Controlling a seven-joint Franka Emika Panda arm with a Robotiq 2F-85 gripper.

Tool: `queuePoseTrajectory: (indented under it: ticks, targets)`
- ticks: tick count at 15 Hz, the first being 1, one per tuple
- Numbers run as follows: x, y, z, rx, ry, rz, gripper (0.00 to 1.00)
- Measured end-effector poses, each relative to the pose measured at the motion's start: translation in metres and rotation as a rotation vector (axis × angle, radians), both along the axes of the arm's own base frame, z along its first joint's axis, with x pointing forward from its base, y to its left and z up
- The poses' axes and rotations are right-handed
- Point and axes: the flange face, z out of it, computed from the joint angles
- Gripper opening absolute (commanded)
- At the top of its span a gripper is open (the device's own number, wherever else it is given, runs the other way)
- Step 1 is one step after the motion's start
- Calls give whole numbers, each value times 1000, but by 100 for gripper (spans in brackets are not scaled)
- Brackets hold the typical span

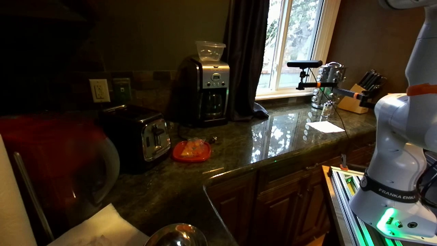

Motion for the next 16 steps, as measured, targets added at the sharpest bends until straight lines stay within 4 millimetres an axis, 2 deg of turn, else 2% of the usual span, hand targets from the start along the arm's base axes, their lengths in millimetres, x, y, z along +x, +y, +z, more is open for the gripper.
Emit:
queuePoseTrajectory:
  ticks: [2,7,12,16]
  targets:
    - [6,3,-2,5,3,4,100]
    - [6,2,0,13,0,-4,100]
    - [16,28,4,35,-35,-49,100]
    - [37,43,1,57,-69,-107,100]
